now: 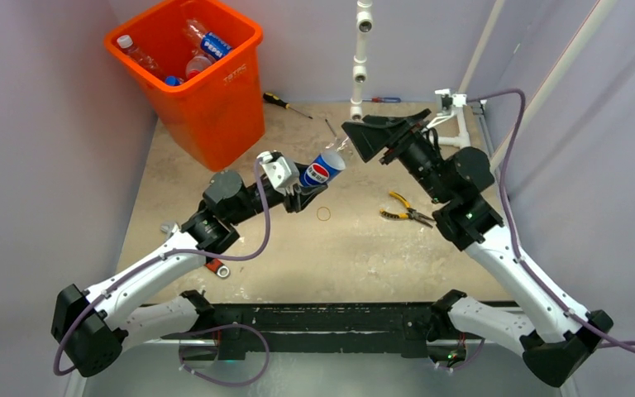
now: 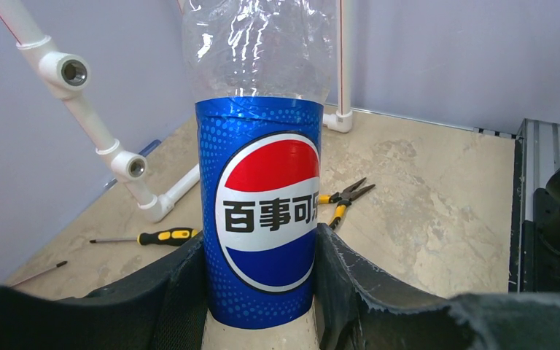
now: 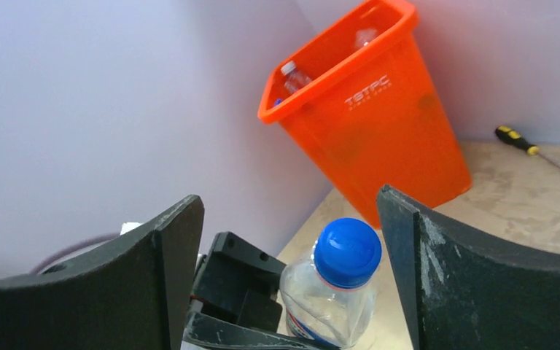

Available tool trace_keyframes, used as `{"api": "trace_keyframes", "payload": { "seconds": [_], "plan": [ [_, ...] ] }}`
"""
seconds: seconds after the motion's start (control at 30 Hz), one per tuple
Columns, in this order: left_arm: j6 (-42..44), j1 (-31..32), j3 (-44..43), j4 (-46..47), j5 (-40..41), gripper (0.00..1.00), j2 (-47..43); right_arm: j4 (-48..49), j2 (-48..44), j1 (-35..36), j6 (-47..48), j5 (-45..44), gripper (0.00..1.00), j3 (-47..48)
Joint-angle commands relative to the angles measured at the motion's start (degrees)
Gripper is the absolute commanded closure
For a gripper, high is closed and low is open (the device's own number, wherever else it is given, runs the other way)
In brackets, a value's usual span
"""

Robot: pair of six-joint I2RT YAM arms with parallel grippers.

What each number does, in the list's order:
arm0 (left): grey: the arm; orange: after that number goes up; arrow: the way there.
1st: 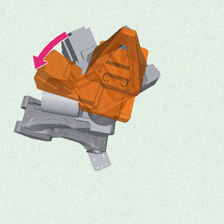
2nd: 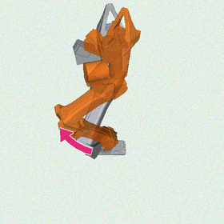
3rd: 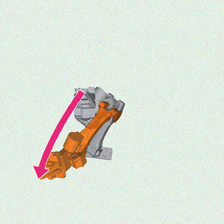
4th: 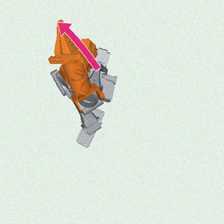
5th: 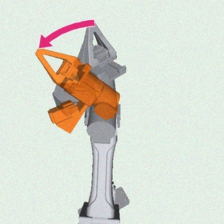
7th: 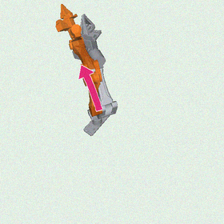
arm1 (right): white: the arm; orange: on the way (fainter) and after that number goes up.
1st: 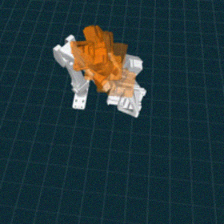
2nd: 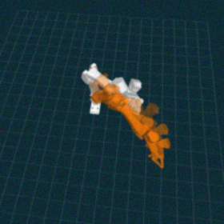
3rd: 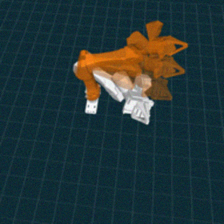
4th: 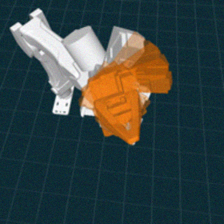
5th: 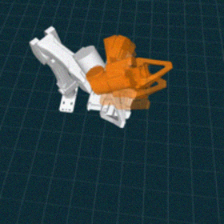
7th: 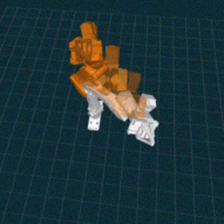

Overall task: Put the plastic bottles in the bin
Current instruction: Pick up the plastic bottle at the center of the board.

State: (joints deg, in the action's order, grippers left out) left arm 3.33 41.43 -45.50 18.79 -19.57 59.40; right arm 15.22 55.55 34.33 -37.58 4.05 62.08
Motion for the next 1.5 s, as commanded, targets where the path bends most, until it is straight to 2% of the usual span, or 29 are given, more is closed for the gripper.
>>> {"api": "trace_keyframes", "payload": {
  "seconds": [0.0,0.17,0.23,0.43,0.53,0.57,0.6,0.63,0.67,0.7,0.73,0.77,0.83,0.9,1.0,1.07,1.2,1.47],
  "plan": [
    [-2.4,0.3,-0.5,2.3,1.1,1.0,-1.9,-0.4,2.2,-0.2,-1.9,5.4,0.11,2.7],
    [-2.0,0.4,0.1,2.9,2.4,1.0,-3.7,-1.8,3.3,-0.2,-1.7,5.3,0.15,3.4],
    [-2.0,0.4,0.2,3.1,2.9,1.0,-4.1,-1.2,3.7,-0.2,-1.8,6.1,0.22,3.1],
    [-1.7,0.4,-0.1,3.1,3.1,1.0,-4.3,-0.7,5.8,-0.1,-1.9,9.2,0.54,4.1],
    [-2.0,0.5,-0.4,2.4,3.3,1.0,-4.4,0.5,6.6,-0.1,-1.3,10.0,0.77,4.5],
    [-2.2,0.5,-0.5,2.1,3.4,0.92,-4.5,1.4,6.7,-0.1,-1.2,10.4,0.85,4.4],
    [-2.5,0.5,-0.7,1.6,3.8,0.78,-4.6,2.5,6.7,-0.1,-1.0,10.5,0.95,4.1],
    [-2.8,0.5,-1.1,0.9,4.8,0.61,-4.8,3.9,6.6,-0.1,-0.8,10.4,1.0,3.7],
    [-2.9,0.5,-1.3,0.0,6.5,0.37,-5.1,5.8,6.4,-0.1,-0.6,10.0,1.0,3.2],
    [-4.6,0.5,-1.6,-1.0,8.7,0.19,-5.7,8.1,5.9,-0.1,-0.4,9.3,1.0,2.6],
    [-5.3,0.5,-1.8,-2.3,11.1,0.11,-6.5,10.6,5.6,-0.1,-0.2,8.8,1.0,2.1],
    [-5.9,0.5,-1.8,-3.5,13.6,0.08,-7.5,13.4,5.3,-0.1,-0.1,7.9,1.0,1.5],
    [-7.1,0.5,-1.5,-7.1,20.1,0.05,-10.0,20.2,4.9,-0.1,-1.1,5.3,1.0,-0.4],
    [-10.1,0.5,-1.6,-11.9,30.0,0.03,-13.8,28.4,5.4,-0.1,-2.8,1.9,1.0,-2.3],
    [-21.5,0.5,-3.2,-24.2,50.8,0.01,-18.8,41.7,9.0,-0.1,-4.9,-1.2,1.0,-3.0],
    [-26.2,0.5,-3.5,-31.4,58.2,0.01,-22.2,48.8,13.0,0.0,-5.3,-2.5,1.0,-1.7],
    [-28.4,0.5,-3.0,-37.1,60.8,0.02,-29.1,60.3,22.7,-0.1,-4.0,-5.5,1.0,3.8],
    [-28.9,0.5,-1.9,-41.3,61.5,0.04,-35.5,69.7,42.6,-0.3,-0.8,-7.7,1.0,21.2]
  ]
}}
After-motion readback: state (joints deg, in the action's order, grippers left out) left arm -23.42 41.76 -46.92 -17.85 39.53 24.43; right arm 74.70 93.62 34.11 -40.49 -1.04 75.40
